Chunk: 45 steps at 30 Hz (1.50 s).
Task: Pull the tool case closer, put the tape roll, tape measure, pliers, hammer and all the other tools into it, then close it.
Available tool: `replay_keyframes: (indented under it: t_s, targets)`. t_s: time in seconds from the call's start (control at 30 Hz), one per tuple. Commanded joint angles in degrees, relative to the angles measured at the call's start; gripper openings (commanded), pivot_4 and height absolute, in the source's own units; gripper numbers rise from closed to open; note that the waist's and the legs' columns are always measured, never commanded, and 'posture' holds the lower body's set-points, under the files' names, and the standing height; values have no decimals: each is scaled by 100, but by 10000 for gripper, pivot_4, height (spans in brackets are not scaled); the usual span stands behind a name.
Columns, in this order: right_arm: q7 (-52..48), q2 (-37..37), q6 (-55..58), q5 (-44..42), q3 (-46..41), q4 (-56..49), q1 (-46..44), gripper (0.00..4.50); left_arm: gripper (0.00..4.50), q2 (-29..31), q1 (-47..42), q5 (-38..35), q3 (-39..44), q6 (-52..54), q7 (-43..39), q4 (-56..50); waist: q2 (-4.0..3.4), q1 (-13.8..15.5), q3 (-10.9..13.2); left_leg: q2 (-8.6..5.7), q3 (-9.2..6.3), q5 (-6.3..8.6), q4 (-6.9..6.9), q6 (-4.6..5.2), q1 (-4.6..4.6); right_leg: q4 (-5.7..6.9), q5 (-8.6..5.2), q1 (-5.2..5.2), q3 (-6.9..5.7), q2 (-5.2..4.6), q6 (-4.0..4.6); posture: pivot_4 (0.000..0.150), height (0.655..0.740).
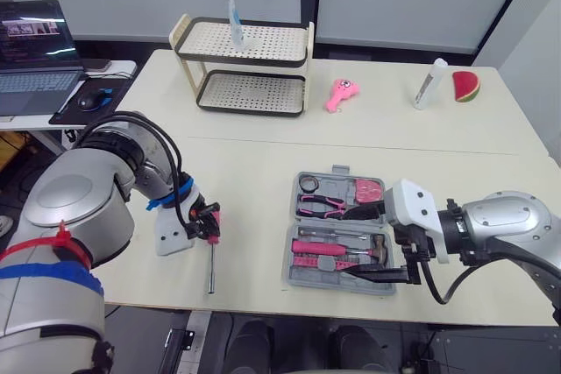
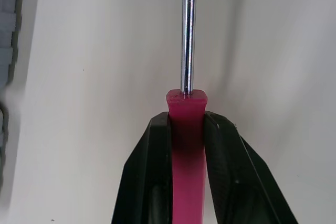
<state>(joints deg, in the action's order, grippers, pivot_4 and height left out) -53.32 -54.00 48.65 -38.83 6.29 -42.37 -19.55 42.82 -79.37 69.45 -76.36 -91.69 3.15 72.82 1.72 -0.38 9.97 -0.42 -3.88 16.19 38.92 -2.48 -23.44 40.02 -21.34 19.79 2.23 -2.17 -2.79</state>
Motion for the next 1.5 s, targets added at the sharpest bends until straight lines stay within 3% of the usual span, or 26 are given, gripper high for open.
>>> replay_keyframes:
  t_s: [0.03,0.2,0.4,0.5,0.67,0.97,1.17,1.27,1.37,1.5]
  targets:
    - [84,33,-43,91,57,-95,-103,45000,5109,85,111,-922,464,-81,-893,390,0,-5,0,0,-1,0,0,0,0,0,0,0,0,-1,0,1500,7400]
    - [189,66,-58,271,201,-35,-138,45000,5107,-112,354,-1732,1424,-34,-2226,1225,0,-24,0,0,-2,0,2,0,-1,3,0,6,-2,-1,0,1500,7400]
    - [281,127,-60,473,385,6,-149,45000,5104,147,771,-2538,2398,600,-3766,1023,0,-112,0,0,-5,0,2,0,-4,7,0,11,-5,0,0,1500,7400]
    - [307,150,-81,602,458,44,-165,45000,5101,424,1316,-3411,2977,1201,-4627,50,-2,-152,-1,3,-8,-1,2,0,-9,16,0,22,-7,0,0,1500,7400]
    - [295,207,-132,789,580,151,-225,45000,5042,1387,2632,-5029,3291,2378,-6042,-2871,-4,-220,-2,14,-18,-5,1,-8,-11,34,0,40,-6,-12,1,1500,7400]
    - [293,309,-173,987,701,173,-222,45000,5039,1694,3242,-5435,3947,3596,-6838,-4228,-4,-209,-2,2,-37,-13,6,-17,-11,71,0,42,-14,10,1,1500,7400]
    - [459,560,-132,1154,838,166,-308,45000,5037,1691,4326,-6435,4896,5934,-6945,-5158,-5,-298,-2,7,-45,-14,3,-18,-11,83,0,49,-17,12,1,1500,7400]
    - [496,649,-91,1157,875,154,-345,45000,5028,1800,4948,-6824,5455,7513,-6911,-5942,-6,-307,-2,9,-52,-13,3,-17,-11,87,0,49,-17,12,1,1500,7400]
    - [519,709,-57,1153,914,149,-382,45000,5016,1837,5612,-7471,6025,9798,-6795,-6978,-8,-314,-1,9,-54,-4,3,-1,-11,87,0,50,-18,17,1,1500,7400]
    - [567,783,4,1188,994,161,-464,45000,5003,1701,6225,-7856,6638,11684,-6366,-7969,-8,-286,-1,8,-60,-1,3,4,-11,89,0,48,-17,16,1,1500,7400]
